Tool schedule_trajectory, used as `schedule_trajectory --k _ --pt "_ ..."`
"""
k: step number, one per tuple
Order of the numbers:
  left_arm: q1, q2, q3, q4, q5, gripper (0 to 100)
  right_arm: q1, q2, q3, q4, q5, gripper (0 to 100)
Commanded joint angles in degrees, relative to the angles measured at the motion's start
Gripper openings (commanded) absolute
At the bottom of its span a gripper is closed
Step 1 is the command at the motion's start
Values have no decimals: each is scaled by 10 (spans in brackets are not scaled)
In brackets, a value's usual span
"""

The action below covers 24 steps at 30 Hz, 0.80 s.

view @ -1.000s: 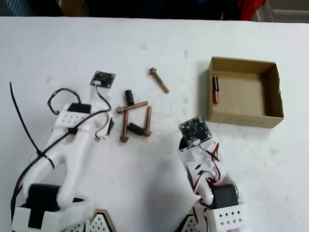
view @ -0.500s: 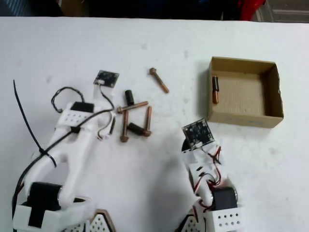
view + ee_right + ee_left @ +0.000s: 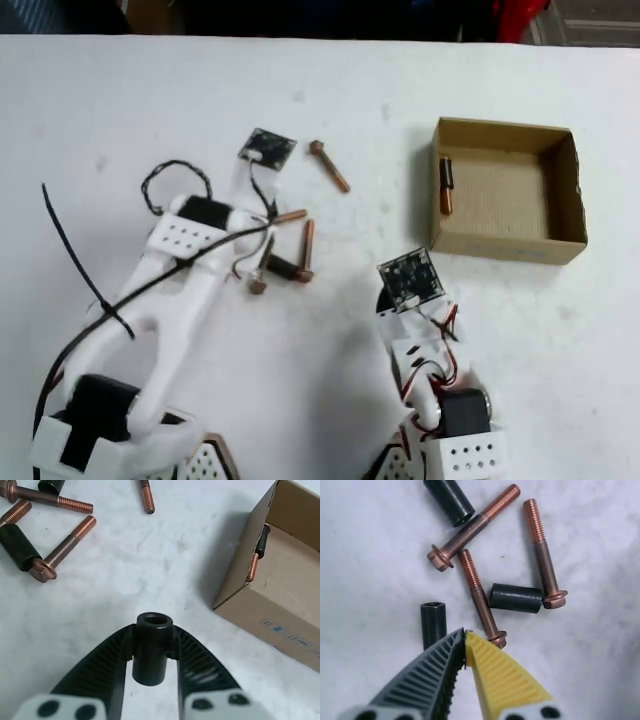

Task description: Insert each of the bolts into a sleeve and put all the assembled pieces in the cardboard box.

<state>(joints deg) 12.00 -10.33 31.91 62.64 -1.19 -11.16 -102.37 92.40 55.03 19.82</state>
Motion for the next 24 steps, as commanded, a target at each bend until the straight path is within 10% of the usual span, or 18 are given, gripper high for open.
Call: schedule_trajectory --k 1,24 --pt "27 -1 -28 6 76 91 3 -7 -5 -10 5 17" --pt "31 171 -116 24 78 121 3 -7 7 -10 40 17"
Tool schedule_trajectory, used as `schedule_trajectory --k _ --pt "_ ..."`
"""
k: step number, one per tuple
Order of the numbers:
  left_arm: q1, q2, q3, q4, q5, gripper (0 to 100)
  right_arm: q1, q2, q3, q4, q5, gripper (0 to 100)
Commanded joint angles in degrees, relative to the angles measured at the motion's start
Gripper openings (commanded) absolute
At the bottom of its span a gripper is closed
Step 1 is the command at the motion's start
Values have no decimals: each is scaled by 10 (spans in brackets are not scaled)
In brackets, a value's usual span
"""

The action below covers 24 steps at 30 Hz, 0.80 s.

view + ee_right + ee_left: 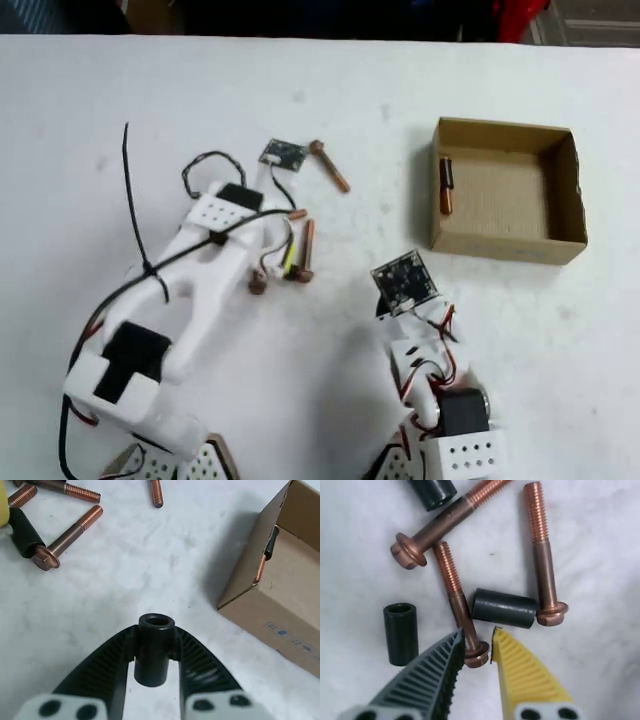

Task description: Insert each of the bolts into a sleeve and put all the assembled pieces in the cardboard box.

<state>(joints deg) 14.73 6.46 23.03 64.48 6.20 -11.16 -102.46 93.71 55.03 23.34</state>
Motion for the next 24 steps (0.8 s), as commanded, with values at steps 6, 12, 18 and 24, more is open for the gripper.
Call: schedule_trajectory --k 6,12,18,24 --pt "-19 35 -31 -2 4 121 3 -7 -6 -10 5 17" --pt "-22 56 -31 -21 3 120 3 -7 -5 -10 5 17" --pt "-23 106 -68 -12 3 120 3 -7 -5 -10 5 17" --pt "-23 148 -120 25 2 63 3 -7 -5 -10 5 17"
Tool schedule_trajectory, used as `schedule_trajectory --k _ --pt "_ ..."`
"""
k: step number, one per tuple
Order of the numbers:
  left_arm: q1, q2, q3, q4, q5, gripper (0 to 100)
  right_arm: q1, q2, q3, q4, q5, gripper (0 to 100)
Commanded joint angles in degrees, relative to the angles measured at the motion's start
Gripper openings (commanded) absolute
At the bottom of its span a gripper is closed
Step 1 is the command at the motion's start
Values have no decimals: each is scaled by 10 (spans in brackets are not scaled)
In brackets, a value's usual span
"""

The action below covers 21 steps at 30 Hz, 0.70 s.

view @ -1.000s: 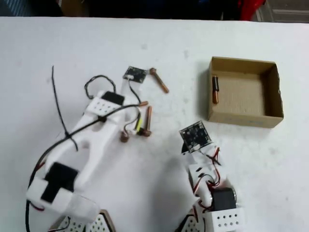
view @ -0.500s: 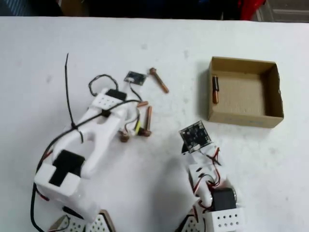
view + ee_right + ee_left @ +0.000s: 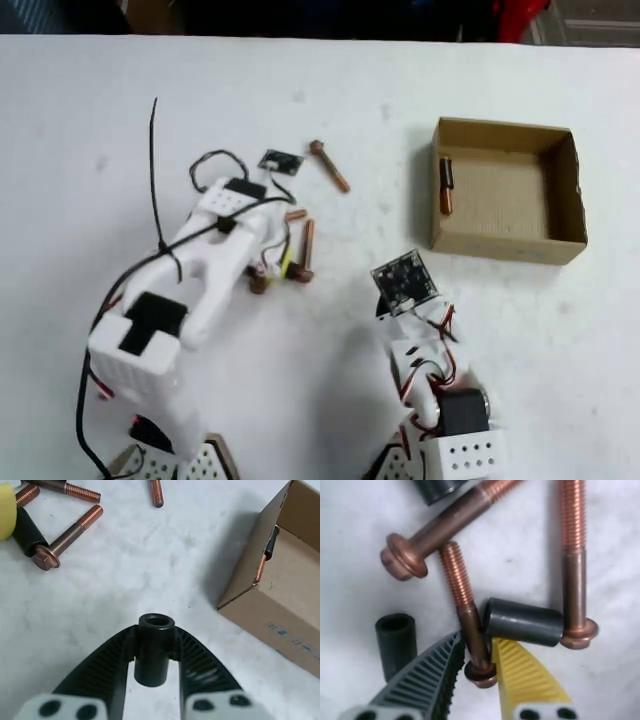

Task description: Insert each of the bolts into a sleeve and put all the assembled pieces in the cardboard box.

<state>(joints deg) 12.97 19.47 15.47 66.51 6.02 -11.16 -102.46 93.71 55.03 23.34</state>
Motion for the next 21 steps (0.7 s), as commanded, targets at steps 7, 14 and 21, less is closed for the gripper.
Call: schedule_trajectory --k 7,14,21 --pt "-5 28 -66 40 4 31 3 -7 -5 -10 6 17" --pt "-2 23 -67 41 4 31 3 -7 -1 -11 6 17" --pt "-6 22 -107 83 2 30 3 -7 0 -11 6 17"
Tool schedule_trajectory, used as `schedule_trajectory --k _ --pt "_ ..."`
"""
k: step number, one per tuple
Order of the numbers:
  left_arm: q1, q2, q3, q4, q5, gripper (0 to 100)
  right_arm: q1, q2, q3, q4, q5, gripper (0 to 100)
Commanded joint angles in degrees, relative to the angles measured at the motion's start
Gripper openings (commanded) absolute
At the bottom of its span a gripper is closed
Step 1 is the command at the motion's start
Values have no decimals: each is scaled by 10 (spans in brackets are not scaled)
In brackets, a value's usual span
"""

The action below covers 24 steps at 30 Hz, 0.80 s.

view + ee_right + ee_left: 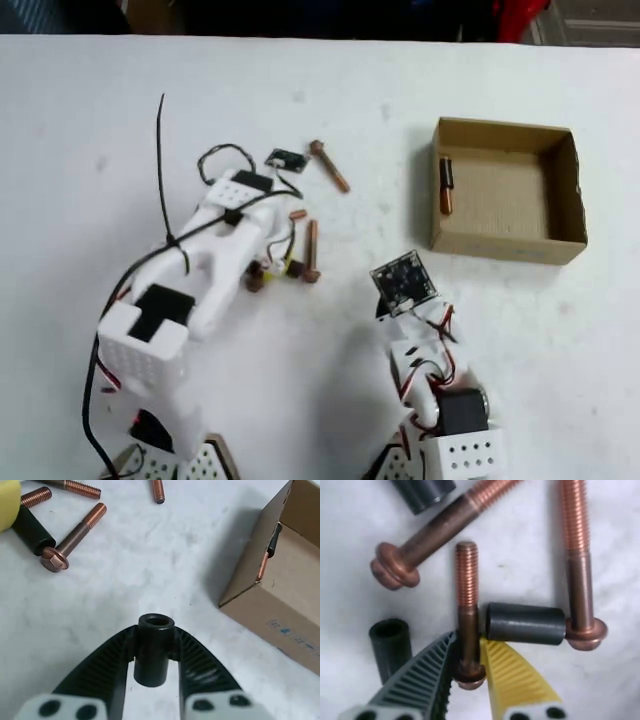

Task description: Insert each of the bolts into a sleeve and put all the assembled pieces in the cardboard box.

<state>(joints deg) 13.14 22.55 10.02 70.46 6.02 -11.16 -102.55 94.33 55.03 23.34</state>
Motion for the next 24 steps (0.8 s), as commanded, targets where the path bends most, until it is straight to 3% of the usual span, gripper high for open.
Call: schedule_trajectory --k 1,5,16,24 --pt "-7 -9 -68 62 -10 29 3 -6 -6 -11 6 17" --pt "-8 -9 -124 130 -84 20 3 -6 -6 -12 6 17" --pt "-48 -11 -225 251 -131 20 3 -6 -5 -13 6 17" --pt "-108 -149 -142 262 -254 20 3 -6 -5 -13 6 17"
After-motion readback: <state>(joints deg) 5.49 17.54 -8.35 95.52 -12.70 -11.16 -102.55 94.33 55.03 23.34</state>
